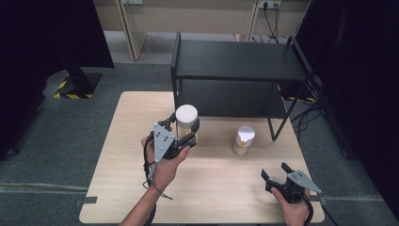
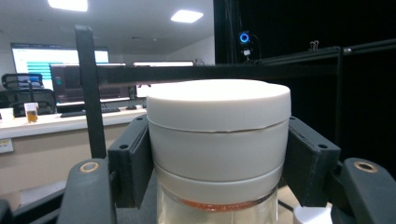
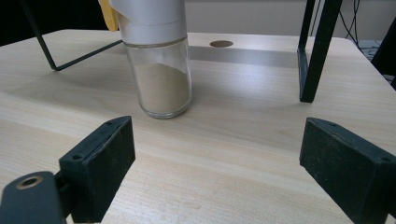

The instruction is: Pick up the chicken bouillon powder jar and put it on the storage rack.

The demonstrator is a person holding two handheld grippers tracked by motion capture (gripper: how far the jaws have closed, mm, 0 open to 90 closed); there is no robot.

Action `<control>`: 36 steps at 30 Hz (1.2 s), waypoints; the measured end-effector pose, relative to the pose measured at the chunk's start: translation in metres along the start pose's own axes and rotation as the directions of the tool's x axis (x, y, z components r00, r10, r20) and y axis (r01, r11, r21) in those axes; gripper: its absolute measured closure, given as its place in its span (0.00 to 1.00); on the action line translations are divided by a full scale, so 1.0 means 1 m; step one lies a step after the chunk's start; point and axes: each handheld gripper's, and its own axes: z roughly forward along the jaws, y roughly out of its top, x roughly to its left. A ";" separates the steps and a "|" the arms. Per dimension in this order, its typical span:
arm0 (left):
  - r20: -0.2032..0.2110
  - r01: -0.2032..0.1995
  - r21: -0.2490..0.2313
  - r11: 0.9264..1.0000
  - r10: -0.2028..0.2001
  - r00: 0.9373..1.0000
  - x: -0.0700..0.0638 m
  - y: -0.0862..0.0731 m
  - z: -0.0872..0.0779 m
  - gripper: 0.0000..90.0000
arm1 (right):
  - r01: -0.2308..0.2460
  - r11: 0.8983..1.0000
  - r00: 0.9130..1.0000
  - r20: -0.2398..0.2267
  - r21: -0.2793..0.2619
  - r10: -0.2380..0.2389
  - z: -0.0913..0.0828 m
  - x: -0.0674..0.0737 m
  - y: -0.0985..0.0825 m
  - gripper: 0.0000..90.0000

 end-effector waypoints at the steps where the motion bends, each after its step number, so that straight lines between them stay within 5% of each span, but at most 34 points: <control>1: -0.003 -0.003 -0.004 1.000 0.003 1.000 0.000 0.001 0.001 0.38 | 0.001 1.000 1.000 0.000 0.000 -0.001 0.000 0.000 0.000 0.12; 36: -0.070 -0.018 -0.085 0.996 0.012 0.997 0.004 0.046 0.039 0.38 | -0.002 1.000 1.000 0.002 0.000 0.002 0.000 0.000 0.000 0.12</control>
